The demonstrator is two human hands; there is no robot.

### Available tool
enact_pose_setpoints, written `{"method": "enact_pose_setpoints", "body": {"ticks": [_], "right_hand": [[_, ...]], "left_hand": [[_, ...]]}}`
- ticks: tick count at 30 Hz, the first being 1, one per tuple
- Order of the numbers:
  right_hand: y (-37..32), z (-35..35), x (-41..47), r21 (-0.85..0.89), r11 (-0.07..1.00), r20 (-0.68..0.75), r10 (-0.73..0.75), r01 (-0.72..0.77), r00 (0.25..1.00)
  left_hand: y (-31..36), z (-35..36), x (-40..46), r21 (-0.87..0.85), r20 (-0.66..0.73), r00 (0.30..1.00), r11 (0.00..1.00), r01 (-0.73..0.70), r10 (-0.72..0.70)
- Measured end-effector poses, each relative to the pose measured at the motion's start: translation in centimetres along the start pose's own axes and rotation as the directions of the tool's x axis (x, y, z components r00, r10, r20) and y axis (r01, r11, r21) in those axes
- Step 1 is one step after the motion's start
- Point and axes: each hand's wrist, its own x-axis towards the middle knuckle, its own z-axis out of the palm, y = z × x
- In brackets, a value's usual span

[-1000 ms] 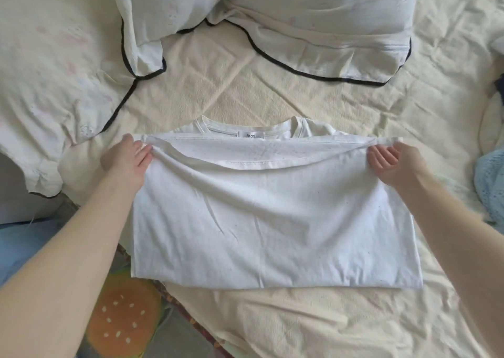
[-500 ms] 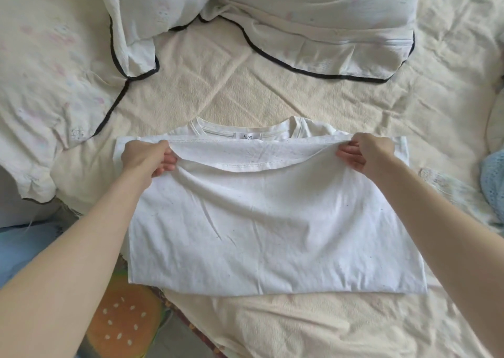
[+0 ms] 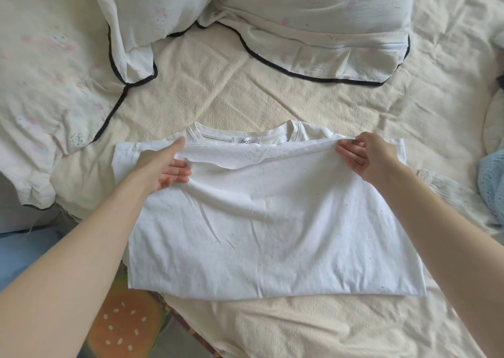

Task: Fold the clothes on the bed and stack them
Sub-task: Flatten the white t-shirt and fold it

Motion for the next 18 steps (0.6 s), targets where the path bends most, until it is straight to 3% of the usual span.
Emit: {"method": "enact_pose_setpoints", "body": {"ticks": [3,6,11,18], "right_hand": [[0.2,0.0,0.0,0.013,1.0,-0.003,0.001,-0.001,1.0],[0.0,0.0,0.0,-0.006,1.0,-0.002,0.001,-0.001,1.0],[0.3,-0.1,0.2,-0.011,1.0,0.017,0.013,-0.013,1.0],[0.3,-0.4,0.3,-0.009,1.0,0.034,0.023,-0.022,0.999]], "left_hand": [[0.1,1.3,0.3,0.076,-0.048,0.999,0.997,-0.005,0.008],[0.1,1.7,0.6,0.035,-0.095,0.995,0.999,-0.033,0.036],[-0.7,1.8,0.5,0.112,-0.036,0.999,0.994,0.0,0.004],[-0.5,1.8,0.4,0.03,-0.093,0.995,0.999,-0.025,0.028]]}}
